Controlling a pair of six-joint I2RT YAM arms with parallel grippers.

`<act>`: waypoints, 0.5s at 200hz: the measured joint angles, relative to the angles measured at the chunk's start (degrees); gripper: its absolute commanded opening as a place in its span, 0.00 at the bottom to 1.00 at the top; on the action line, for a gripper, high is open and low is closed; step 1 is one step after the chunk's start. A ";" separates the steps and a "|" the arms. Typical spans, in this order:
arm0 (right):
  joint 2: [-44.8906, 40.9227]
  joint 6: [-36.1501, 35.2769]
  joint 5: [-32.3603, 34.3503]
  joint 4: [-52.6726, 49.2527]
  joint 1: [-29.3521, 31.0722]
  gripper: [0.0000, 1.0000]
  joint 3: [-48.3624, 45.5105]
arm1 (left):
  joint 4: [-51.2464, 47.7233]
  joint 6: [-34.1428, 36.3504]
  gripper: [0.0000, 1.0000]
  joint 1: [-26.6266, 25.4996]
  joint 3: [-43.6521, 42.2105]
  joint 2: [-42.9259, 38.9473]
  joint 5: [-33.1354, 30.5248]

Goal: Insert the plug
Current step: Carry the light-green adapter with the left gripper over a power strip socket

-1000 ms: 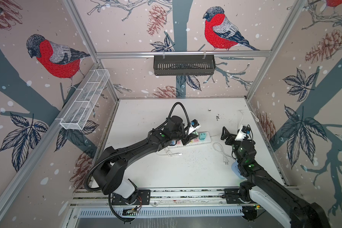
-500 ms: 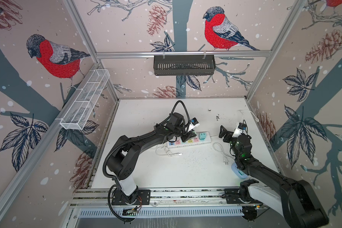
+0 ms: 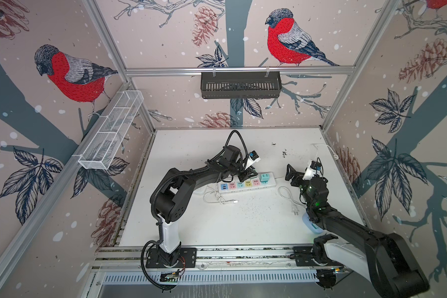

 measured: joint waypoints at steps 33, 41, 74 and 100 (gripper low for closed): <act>1.09 -0.79 0.26 -0.02 1.27 1.00 0.98 | -1.38 1.36 0.00 -0.70 1.22 1.31 0.02; 1.14 -1.14 0.48 -0.04 1.60 1.00 1.01 | -1.84 1.90 0.00 -1.01 1.27 1.31 0.02; 1.77 -1.42 1.53 -0.09 2.47 1.00 1.49 | -2.47 3.85 0.00 -1.90 1.22 1.46 0.22; 2.62 -1.86 1.73 -0.17 3.02 1.00 2.19 | -2.45 4.83 0.00 -2.10 1.05 1.75 0.22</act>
